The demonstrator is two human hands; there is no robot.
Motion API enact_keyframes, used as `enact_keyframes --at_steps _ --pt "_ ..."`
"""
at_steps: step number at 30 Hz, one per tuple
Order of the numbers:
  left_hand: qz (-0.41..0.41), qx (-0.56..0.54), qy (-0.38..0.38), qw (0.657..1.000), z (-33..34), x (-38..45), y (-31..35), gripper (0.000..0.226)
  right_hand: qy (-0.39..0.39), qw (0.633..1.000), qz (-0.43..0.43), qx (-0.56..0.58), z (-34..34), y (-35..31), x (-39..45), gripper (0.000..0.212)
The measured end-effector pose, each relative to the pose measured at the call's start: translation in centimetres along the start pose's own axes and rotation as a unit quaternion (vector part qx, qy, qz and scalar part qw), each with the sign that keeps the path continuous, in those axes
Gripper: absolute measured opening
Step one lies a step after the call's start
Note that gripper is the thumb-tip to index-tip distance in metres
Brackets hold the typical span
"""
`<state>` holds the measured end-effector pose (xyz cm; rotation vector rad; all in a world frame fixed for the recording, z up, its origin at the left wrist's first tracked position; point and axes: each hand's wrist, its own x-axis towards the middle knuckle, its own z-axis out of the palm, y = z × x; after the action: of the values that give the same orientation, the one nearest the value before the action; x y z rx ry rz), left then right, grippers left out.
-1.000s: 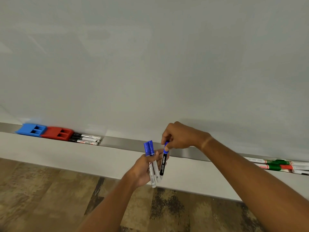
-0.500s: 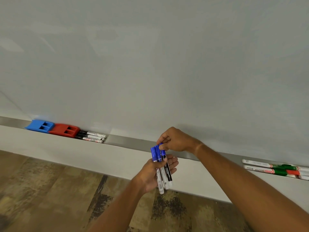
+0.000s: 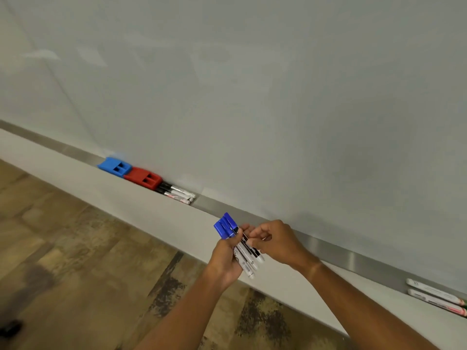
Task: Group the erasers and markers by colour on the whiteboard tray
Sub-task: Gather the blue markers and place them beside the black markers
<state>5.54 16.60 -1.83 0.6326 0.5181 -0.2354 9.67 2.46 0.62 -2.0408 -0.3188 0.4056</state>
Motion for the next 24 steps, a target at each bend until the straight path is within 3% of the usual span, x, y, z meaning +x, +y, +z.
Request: enact_keyframes --at_steps 15,19,24 --pt "0.034 -0.041 0.041 0.998 -6.8 3.6 8.8 0.029 -0.041 0.997 -0.035 -0.06 8.5 -4.0 8.7 0.014" --pt "0.02 -0.042 0.047 0.998 -8.8 4.8 10.5 0.019 -0.021 0.99 -0.031 -0.136 8.9 -4.5 11.2 0.016" --pt "0.014 -0.048 0.061 0.997 -10.7 5.5 12.0 0.026 -0.008 0.965 -0.025 -0.262 8.4 -3.9 14.4 0.014"
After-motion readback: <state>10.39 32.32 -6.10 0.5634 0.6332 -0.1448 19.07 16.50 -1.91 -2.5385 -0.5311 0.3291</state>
